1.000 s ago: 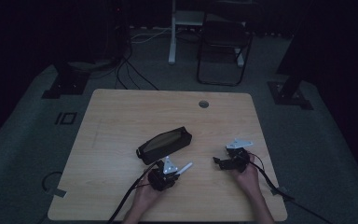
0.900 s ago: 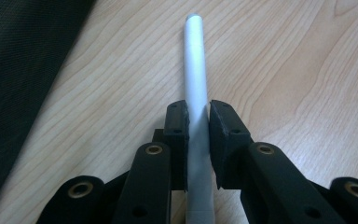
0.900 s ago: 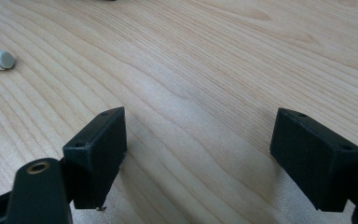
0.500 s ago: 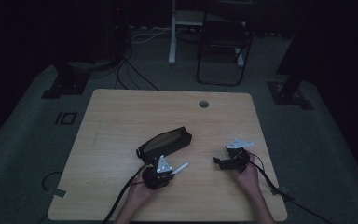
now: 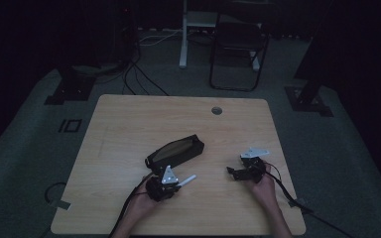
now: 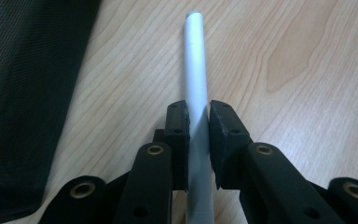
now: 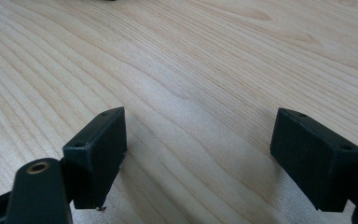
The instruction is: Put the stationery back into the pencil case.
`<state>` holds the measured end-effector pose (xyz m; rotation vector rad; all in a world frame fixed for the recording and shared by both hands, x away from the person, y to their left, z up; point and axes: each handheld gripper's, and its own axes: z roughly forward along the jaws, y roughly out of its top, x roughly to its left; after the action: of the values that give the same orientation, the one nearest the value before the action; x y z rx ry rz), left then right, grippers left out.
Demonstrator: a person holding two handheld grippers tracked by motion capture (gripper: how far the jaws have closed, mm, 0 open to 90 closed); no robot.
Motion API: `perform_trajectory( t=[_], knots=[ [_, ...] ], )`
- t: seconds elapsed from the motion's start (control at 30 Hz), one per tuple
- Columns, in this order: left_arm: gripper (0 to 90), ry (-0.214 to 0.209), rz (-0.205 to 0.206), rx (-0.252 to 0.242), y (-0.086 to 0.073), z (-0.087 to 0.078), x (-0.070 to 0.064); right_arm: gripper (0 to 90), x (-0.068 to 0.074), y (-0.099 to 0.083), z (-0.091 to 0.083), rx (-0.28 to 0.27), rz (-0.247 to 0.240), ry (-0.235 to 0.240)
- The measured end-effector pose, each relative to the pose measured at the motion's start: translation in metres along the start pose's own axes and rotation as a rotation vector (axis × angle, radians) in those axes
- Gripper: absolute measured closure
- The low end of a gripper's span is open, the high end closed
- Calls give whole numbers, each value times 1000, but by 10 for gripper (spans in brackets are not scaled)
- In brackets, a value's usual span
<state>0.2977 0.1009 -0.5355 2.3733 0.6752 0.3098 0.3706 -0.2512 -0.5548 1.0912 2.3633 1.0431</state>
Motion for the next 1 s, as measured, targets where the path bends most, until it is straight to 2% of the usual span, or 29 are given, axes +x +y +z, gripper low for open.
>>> perform_trajectory(
  t=[0.37,0.73,1.0],
  knots=[
    [787,-16,-6,-56,-2,-17,10,187,0,0,0,0,0,0],
    [786,-23,9,-112,1,-38,14,186,0,0,0,0,1,1],
    [786,-50,20,-153,4,-49,17,185,0,0,0,0,0,1]
  ],
)
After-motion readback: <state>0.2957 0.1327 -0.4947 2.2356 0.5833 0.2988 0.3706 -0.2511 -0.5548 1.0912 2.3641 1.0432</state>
